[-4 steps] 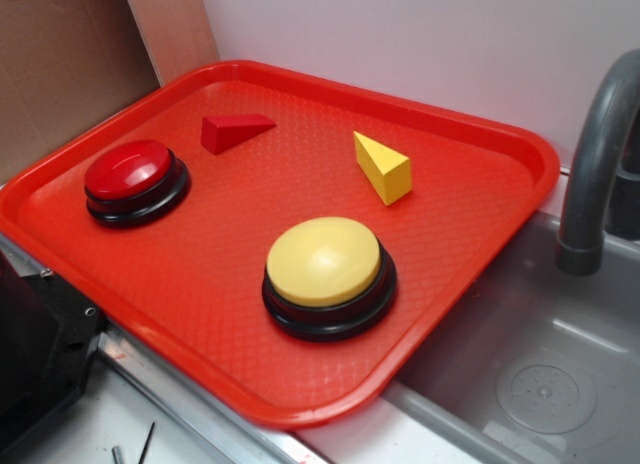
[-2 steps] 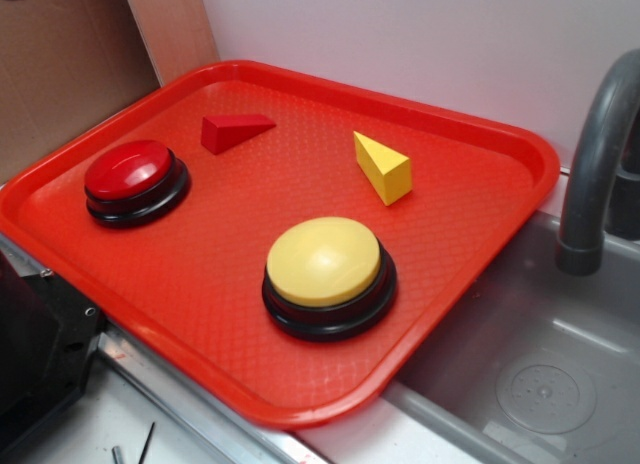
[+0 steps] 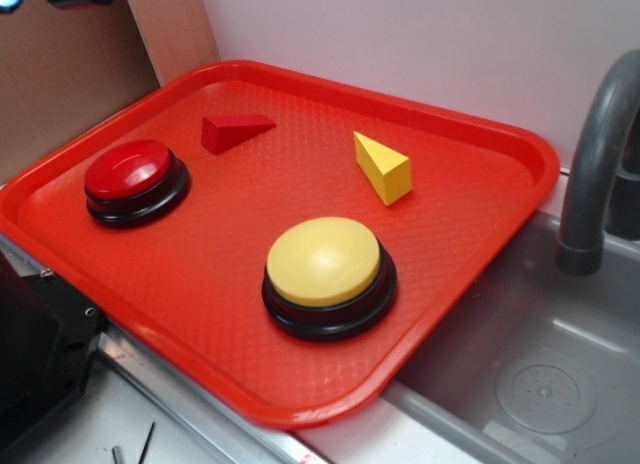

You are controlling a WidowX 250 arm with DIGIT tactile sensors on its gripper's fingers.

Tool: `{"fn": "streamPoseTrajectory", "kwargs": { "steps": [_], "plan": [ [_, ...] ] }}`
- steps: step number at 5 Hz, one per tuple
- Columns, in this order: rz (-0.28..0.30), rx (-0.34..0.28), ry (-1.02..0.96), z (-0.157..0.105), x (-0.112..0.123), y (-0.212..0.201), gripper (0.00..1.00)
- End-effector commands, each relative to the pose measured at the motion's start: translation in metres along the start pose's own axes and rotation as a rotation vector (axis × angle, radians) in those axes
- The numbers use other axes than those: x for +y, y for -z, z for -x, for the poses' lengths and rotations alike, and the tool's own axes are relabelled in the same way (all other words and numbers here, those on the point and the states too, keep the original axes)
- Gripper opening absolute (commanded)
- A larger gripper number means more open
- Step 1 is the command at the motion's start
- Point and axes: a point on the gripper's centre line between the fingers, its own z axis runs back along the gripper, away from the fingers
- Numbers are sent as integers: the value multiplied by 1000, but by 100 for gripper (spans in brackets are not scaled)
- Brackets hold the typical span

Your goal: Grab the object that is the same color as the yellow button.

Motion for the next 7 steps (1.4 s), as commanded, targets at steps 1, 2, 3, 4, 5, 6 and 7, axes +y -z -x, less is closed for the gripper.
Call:
{"fn": "streamPoseTrajectory", "kwargs": {
  "steps": [1, 2, 3, 4, 5, 6, 7],
  "plan": [
    [140, -9, -437, -47, -34, 28, 100],
    [172, -96, -675, -71, -59, 49, 100],
    [182, -175, -885, -89, -82, 71, 100],
    [157, -211, -897, -98, -97, 88, 100],
    [118, -236, -912, -113, -110, 110, 100],
    [77, -245, -933, -126, -117, 124, 100],
    [32, -236, -930, -133, -118, 141, 100]
  ]
}}
